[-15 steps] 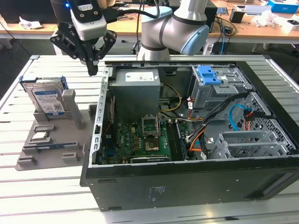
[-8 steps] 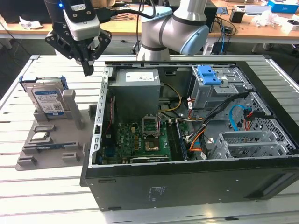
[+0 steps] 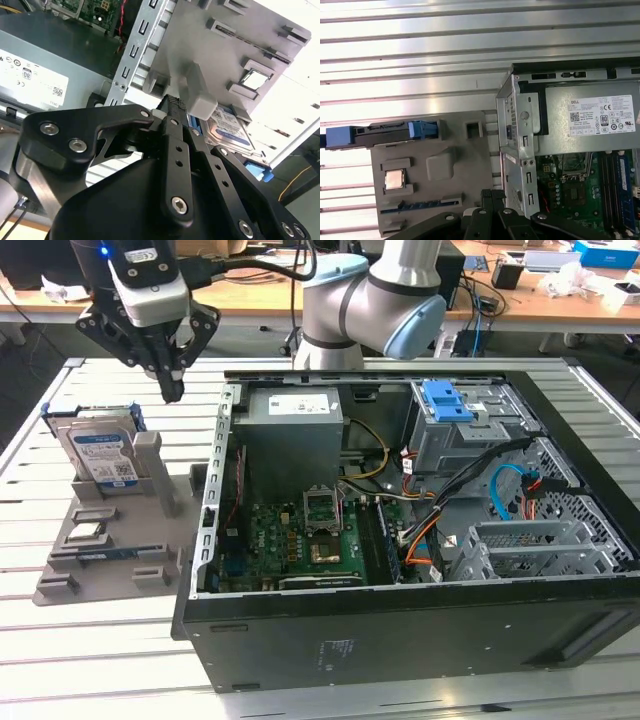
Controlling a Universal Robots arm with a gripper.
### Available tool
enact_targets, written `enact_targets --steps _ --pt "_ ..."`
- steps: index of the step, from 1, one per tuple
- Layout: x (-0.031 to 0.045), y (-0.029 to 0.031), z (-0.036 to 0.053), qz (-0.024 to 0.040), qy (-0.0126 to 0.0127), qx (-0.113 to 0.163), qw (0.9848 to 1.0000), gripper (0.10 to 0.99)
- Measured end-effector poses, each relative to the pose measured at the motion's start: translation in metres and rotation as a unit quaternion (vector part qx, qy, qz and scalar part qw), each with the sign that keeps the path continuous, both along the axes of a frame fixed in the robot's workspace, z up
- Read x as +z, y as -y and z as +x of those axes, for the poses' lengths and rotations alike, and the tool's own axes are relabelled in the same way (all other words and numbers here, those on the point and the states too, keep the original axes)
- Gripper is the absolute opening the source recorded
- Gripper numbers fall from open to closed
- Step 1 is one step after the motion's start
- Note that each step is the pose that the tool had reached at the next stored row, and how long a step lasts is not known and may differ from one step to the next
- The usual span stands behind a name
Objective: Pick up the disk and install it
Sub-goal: 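Reach for the disk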
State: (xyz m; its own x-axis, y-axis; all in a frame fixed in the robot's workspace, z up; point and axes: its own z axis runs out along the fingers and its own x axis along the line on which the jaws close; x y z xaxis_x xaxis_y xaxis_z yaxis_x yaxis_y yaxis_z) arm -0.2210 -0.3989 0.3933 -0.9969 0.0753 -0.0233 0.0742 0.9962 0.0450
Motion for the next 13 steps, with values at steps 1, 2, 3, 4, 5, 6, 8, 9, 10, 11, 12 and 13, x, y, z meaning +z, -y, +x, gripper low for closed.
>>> enact_targets --steps 1,2,3,4,5,6,8,9,10,11,12,13 --pt "0.0 0.0 -0.0016 0.0 0.0 0.0 1.0 0.106" --pt "0.0 0.0 -0.0031 0.0 0.0 0.0 1.0 0.106" --pt "0.0 0.0 -0.0046 0.0 0.0 0.0 1.0 0.106" --pt "0.0 0.0 -0.0078 0.0001 0.0 0.0 1.0 0.106" --pt "0.0 0.0 -0.0106 0.0 0.0 0.0 1.0 0.106" --pt "0.0 0.0 -0.0121 0.0 0.0 0.0 1.0 0.106" --pt "0.0 0.0 -0.0154 0.0 0.0 0.0 1.0 0.106" --pt "0.0 0.0 -0.017 0.0 0.0 0.0 1.0 0.106" --pt "0.0 0.0 -0.0186 0.0 0.0 0.0 1.0 0.106" --pt "0.0 0.0 -0.0201 0.0 0.0 0.0 1.0 0.106" --pt "0.0 0.0 -0.0224 0.0 0.0 0.0 1.0 0.106" --pt "0.0 0.0 -0.024 0.0 0.0 0.0 1.0 0.106"
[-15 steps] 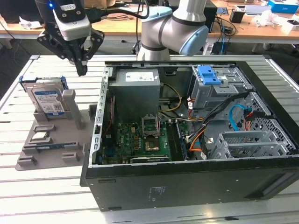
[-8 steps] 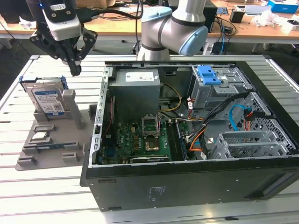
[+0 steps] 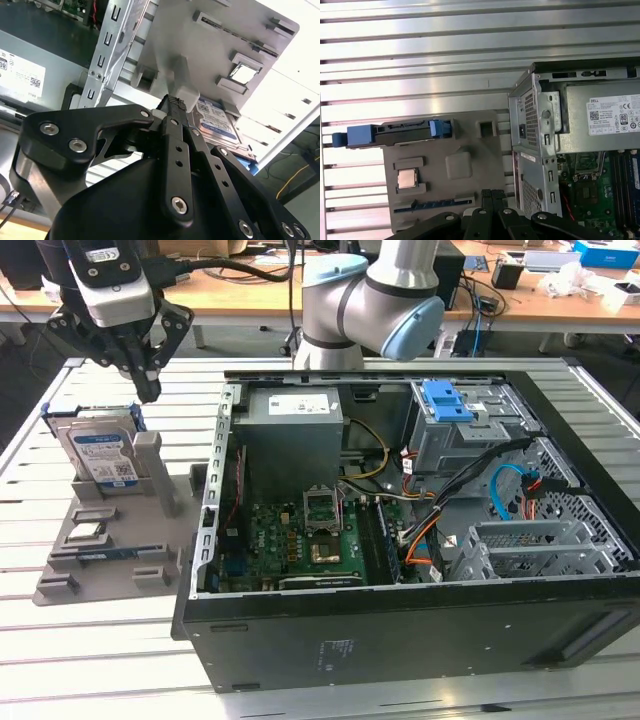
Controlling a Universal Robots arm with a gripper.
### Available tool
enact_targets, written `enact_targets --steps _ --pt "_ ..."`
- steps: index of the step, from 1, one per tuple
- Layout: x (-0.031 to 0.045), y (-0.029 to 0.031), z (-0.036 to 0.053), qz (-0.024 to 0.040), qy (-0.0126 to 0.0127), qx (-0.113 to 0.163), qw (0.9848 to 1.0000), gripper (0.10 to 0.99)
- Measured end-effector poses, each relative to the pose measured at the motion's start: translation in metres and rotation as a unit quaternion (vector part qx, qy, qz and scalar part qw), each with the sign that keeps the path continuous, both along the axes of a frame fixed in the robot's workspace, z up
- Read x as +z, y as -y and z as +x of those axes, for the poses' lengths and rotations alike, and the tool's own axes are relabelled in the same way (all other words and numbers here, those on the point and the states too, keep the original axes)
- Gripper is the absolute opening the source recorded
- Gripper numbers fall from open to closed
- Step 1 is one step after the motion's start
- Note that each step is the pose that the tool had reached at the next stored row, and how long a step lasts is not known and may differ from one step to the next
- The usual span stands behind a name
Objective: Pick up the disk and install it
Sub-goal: 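Reach for the disk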
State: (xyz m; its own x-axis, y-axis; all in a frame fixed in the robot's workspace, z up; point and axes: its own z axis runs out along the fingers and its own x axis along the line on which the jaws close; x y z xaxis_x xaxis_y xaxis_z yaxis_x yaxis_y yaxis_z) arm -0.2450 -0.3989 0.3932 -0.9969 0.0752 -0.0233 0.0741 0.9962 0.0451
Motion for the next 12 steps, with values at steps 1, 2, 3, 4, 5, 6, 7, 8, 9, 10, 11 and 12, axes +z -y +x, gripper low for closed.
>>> enact_targets --steps 1,2,3,4,5,6,7,8,9,10,11,12 --pt "0.0 0.0 -0.0015 0.0 0.0 0.0 1.0 0.106" --pt "0.0 0.0 -0.003 0.0 0.0 0.0 1.0 0.106" --pt "0.0001 0.0 -0.0043 -0.0001 0.0 0.0 1.0 0.106" --pt "0.0 0.0 -0.0057 0.0 0.0 0.0 1.0 0.106" --pt "0.0 0.0 -0.0072 0.0 0.0 0.0 1.0 0.106" --pt "0.0 0.0 -0.0088 0.0 0.0 0.0 1.0 0.106" --pt "0.0 0.0 -0.0104 0.0 0.0 0.0 1.0 0.106" --pt "0.0 0.0 -0.0121 0.0 0.0 0.0 1.0 0.106" --pt "0.0 0.0 -0.0142 0.0 0.0 0.0 1.0 0.106" --pt "0.0 0.0 -0.0158 0.0 0.0 0.0 1.0 0.106" --pt "0.0 0.0 -0.0176 0.0 0.0 0.0 1.0 0.106" --pt "0.0 0.0 -0.0192 0.0 0.0 0.0 1.0 0.106"
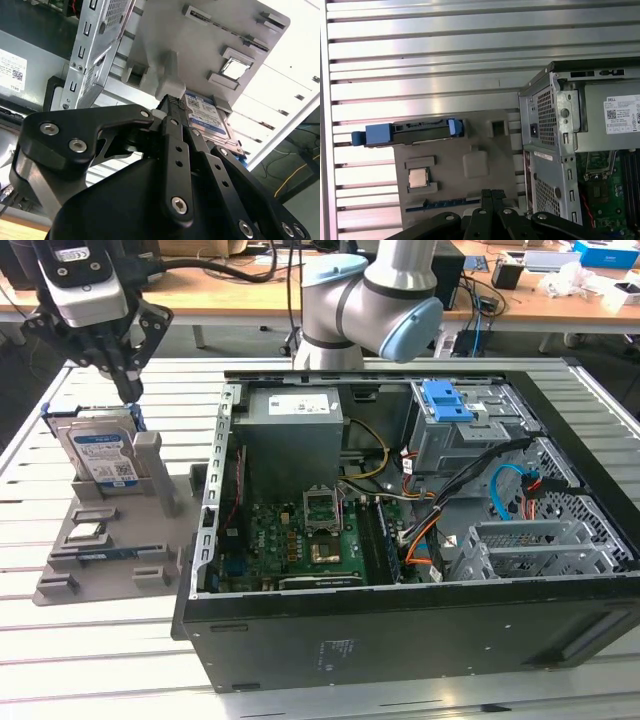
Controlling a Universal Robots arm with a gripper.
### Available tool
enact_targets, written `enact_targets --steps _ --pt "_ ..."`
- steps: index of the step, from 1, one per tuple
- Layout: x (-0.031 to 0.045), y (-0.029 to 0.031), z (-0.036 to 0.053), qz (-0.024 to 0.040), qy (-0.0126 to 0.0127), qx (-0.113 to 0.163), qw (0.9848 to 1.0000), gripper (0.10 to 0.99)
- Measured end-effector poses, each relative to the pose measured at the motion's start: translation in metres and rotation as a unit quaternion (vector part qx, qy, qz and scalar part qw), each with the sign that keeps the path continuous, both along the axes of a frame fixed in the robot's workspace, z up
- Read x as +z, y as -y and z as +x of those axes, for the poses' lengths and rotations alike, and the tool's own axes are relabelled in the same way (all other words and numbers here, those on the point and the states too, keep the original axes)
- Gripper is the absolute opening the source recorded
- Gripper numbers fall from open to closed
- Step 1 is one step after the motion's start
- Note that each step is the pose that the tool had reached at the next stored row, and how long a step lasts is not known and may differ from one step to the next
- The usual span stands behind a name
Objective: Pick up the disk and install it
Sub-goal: 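Reach for the disk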
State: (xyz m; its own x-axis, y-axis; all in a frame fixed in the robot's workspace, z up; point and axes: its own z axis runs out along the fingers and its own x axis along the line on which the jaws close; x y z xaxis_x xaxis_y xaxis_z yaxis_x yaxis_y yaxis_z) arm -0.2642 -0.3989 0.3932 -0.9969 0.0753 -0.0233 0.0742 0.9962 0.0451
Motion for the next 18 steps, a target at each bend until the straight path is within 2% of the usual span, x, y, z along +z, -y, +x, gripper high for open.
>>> enact_targets --steps 5,18 --pt "0.0 -0.0004 -0.0086 0.0 0.0 0.0 1.0 0.106" --pt "-0.0003 -0.0008 -0.0427 0.0 0.0 0.0 1.0 0.106"
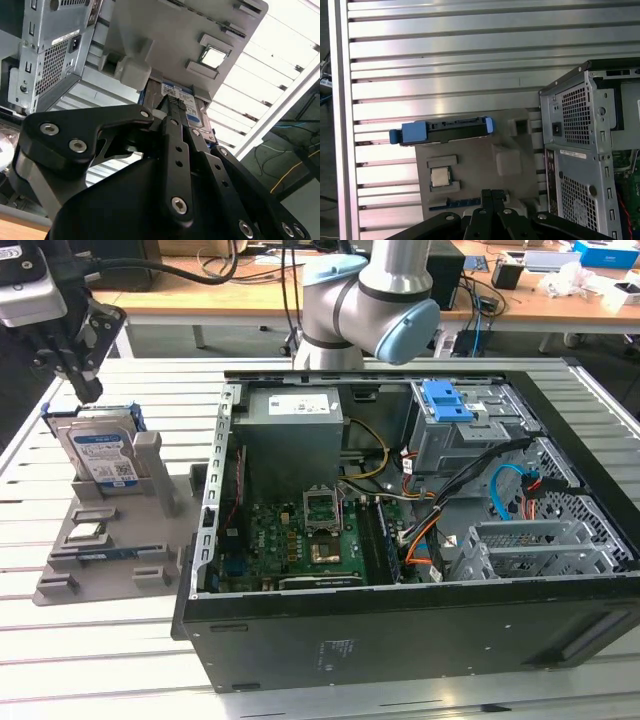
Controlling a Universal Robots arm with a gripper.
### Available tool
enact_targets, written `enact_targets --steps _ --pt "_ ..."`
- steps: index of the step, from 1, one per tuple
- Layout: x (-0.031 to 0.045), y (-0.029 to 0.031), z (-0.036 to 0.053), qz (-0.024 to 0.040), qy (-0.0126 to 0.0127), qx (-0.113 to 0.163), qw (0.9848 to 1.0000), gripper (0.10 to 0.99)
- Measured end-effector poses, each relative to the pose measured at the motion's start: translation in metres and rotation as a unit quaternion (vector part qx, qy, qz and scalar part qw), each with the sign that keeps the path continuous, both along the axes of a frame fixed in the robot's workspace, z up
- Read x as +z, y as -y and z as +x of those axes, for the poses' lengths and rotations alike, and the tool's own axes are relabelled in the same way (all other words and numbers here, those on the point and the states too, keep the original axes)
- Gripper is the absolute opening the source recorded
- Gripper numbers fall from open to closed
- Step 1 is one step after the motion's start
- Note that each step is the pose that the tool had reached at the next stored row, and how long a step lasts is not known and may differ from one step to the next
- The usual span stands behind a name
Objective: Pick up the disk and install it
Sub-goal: 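Reach for the disk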
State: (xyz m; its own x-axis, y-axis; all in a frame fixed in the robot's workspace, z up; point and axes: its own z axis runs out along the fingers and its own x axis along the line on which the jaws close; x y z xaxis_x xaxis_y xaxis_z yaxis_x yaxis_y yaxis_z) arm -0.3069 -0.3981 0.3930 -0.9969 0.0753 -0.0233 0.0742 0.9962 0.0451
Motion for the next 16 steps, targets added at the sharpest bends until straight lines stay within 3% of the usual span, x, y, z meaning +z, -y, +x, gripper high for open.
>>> enact_targets --steps 3,7,10,12,16 --pt "-0.0001 0.0 -0.0105 0.0 0.0 0.0 1.0 0.106" --pt "-0.0003 0.0 -0.0322 0.0 0.0 0.0 1.0 0.106" --pt "-0.0005 0.0 -0.0419 0.0 0.0 0.0 1.0 0.106" --pt "-0.0007 -0.0004 -0.0542 0.0 0.0 0.0 1.0 0.106" --pt "-0.0011 -0.0055 -0.0646 0.0 0.0 0.0 1.0 0.106"
